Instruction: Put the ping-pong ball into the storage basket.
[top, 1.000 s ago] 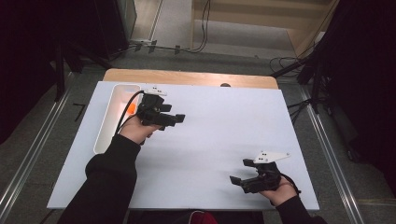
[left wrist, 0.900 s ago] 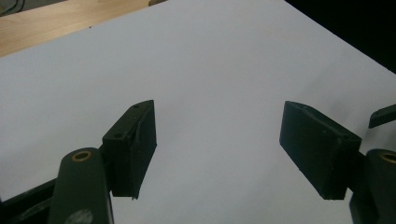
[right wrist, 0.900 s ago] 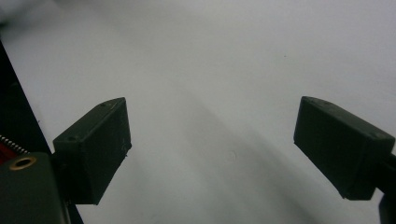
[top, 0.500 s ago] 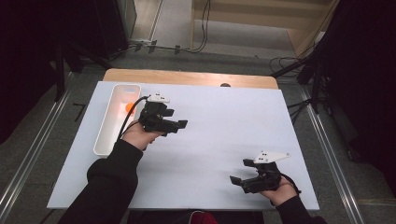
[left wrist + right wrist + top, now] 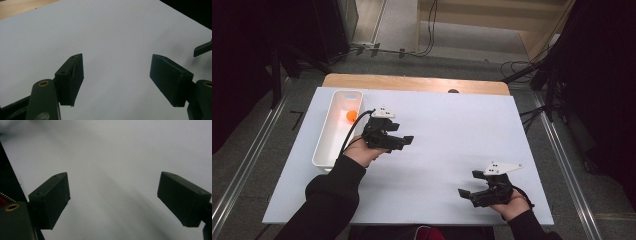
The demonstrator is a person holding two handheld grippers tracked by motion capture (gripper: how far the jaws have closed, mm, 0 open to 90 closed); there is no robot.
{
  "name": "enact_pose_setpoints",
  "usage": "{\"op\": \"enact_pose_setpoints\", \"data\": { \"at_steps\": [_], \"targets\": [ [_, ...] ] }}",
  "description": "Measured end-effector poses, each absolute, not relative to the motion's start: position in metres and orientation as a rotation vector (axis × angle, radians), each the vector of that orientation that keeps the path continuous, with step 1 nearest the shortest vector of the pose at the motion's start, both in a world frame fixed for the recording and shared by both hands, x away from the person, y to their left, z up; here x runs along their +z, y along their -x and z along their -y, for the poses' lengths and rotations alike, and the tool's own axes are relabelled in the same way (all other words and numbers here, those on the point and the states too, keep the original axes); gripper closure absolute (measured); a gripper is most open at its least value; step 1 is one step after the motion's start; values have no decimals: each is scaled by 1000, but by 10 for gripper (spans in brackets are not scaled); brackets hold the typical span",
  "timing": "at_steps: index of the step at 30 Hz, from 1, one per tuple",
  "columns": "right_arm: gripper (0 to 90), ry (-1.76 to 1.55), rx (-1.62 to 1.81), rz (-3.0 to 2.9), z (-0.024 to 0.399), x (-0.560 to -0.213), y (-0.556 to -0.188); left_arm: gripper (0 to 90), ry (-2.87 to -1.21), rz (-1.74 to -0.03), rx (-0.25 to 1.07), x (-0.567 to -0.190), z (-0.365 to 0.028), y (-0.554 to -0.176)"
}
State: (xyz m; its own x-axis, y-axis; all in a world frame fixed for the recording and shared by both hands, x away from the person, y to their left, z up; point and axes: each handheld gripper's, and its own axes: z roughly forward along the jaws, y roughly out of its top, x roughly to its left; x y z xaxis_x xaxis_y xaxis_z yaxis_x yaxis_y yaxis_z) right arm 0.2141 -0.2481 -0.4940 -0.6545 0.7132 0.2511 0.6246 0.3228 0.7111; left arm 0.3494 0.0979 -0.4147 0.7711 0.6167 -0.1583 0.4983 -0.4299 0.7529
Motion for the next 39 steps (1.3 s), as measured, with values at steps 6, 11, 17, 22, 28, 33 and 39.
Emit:
{"op": "enact_pose_setpoints", "data": {
  "at_steps": [6, 11, 17, 22, 28, 33, 39],
  "targets": [
    [97, -1252, 1243, -2473, 248, -494, -214, 268, -2123, -825, 179, -421, -99, -345],
    [98, -1251, 1244, -2474, 248, -494, -214, 254, -2128, -808, 174, -425, -100, -341],
    [98, -1247, 1241, -2478, 248, -494, -214, 254, -2133, -783, 165, -428, -102, -335],
    [98, -1246, 1238, -2477, 248, -494, -214, 236, -2137, -774, 164, -432, -104, -330],
    [97, -1247, 1238, -2477, 248, -494, -214, 236, -2145, -769, 162, -436, -109, -326],
    [98, -1246, 1236, -2478, 247, -494, -214, 236, -2142, -764, 156, -439, -111, -322],
    [97, -1242, 1235, -2477, 248, -495, -214, 236, -2143, -759, 158, -441, -116, -318]
  ]
}}
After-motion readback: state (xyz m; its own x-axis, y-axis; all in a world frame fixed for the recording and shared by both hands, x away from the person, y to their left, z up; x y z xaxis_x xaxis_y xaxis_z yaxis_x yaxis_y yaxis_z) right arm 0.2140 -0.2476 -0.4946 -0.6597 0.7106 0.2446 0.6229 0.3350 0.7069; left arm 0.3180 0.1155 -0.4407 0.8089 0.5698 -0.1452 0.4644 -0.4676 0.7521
